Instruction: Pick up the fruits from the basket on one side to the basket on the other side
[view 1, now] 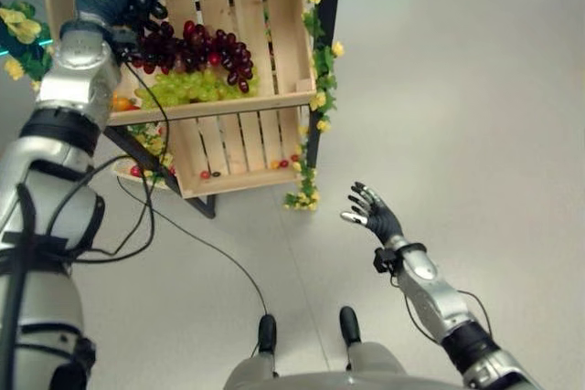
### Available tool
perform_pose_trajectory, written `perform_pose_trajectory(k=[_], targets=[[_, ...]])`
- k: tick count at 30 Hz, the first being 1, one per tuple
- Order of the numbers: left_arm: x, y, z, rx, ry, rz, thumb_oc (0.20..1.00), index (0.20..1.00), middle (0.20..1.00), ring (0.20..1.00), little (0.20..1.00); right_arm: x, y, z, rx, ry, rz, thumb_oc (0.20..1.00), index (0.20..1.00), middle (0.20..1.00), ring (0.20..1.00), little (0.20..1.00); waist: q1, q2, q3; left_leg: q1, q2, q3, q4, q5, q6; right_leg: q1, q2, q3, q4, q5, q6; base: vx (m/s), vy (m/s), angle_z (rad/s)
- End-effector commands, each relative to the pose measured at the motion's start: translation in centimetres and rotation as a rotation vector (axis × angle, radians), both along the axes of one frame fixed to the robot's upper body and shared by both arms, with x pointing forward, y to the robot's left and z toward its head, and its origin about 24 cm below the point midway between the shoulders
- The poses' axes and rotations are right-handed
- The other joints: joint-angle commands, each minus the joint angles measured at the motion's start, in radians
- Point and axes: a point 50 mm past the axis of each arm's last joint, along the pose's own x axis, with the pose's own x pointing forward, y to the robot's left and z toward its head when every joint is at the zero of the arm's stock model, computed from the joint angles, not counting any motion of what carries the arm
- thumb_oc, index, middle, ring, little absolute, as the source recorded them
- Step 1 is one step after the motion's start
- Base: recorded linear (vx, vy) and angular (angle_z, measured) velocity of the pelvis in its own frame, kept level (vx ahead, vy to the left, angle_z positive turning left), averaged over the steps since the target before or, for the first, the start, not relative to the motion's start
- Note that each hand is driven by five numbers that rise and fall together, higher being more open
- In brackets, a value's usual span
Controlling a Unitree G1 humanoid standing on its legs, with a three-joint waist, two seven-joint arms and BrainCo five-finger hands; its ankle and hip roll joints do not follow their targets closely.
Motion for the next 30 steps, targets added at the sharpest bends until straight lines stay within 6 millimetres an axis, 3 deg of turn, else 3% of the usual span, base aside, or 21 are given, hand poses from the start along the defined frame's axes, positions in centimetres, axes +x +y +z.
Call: perform_pose_trajectory(k=[1,4,5,6,8,20,28,30], targets=[[-3.6,1.0,8.9,0.484,-0.135,0.347,1.000,1.000,1.000,1.000,1.000,1.0,-1.5,1.5,-0.005,-0.076,-0.025,1.000,1.000,1.000,1.000,1.000,-0.009,0.030,-0.062,-0.038,0.025,0.010,0.088,-0.127,-0.029,0.059,-0.082,-0.027,0.069,-0.160,0.115,0.00,0.000,0.00],[-3.7,-0.9,10.3,0.747,-0.188,0.489,1.000,1.000,1.000,1.000,1.000,0.9,-1.6,1.9,0.006,-0.101,-0.023,1.000,1.000,1.000,1.000,1.000,-0.008,0.025,-0.060,-0.047,0.026,0.013,0.089,-0.126,-0.027,0.050,-0.085,-0.030,0.068,-0.153,0.119,0.00,0.000,0.00],[-3.7,-1.0,10.3,0.749,-0.189,0.490,1.000,1.000,1.000,1.000,1.000,1.0,-1.6,1.9,0.008,-0.101,-0.023,1.000,1.000,1.000,1.000,1.000,-0.008,0.023,-0.060,-0.047,0.026,0.013,0.090,-0.126,-0.027,0.050,-0.086,-0.030,0.068,-0.154,0.119,0.00,0.000,0.00],[-3.5,-2.2,10.5,0.886,-0.227,0.536,1.000,1.000,1.000,1.000,1.000,0.6,-1.5,2.0,0.024,-0.112,-0.017,1.000,1.000,1.000,1.000,1.000,-0.008,0.017,-0.058,-0.047,0.026,0.015,0.088,-0.126,-0.026,0.050,-0.087,-0.032,0.066,-0.151,0.120,0.00,0.000,0.00],[-3.3,-2.6,10.1,0.932,-0.226,0.519,1.000,1.000,1.000,1.000,1.000,0.3,-1.6,1.9,0.028,-0.112,-0.017,1.000,1.000,1.000,1.000,1.000,-0.004,0.013,-0.058,-0.046,0.027,0.014,0.085,-0.126,-0.024,0.050,-0.085,-0.033,0.061,-0.150,0.120,0.00,0.000,0.00],[-2.7,-2.3,8.0,0.786,-0.243,0.411,1.000,1.000,1.000,1.000,1.000,0.0,-1.6,1.4,0.009,-0.096,-0.001,1.000,1.000,1.000,1.000,1.000,0.005,-0.008,-0.058,-0.045,0.033,0.013,0.078,-0.123,-0.026,0.060,-0.083,-0.045,0.049,-0.149,0.115,0.00,0.000,0.00],[-2.2,-2.5,7.4,0.965,-0.157,0.450,1.000,1.000,1.000,1.000,1.000,0.0,-1.8,1.2,-0.008,-0.083,0.003,1.000,1.000,1.000,1.000,1.000,0.006,-0.012,-0.068,-0.044,0.034,0.013,0.080,-0.126,-0.028,0.063,-0.083,-0.050,0.049,-0.148,0.117,0.00,0.000,0.00],[-2.2,-2.1,7.3,0.921,-0.139,0.435,1.000,1.000,1.000,1.000,1.000,-0.1,-1.6,1.0,-0.006,-0.076,0.009,1.000,1.000,1.000,1.000,1.000,0.006,-0.013,-0.070,-0.043,0.035,0.013,0.081,-0.126,-0.028,0.063,-0.084,-0.051,0.049,-0.148,0.117,0.00,0.000,0.00]])
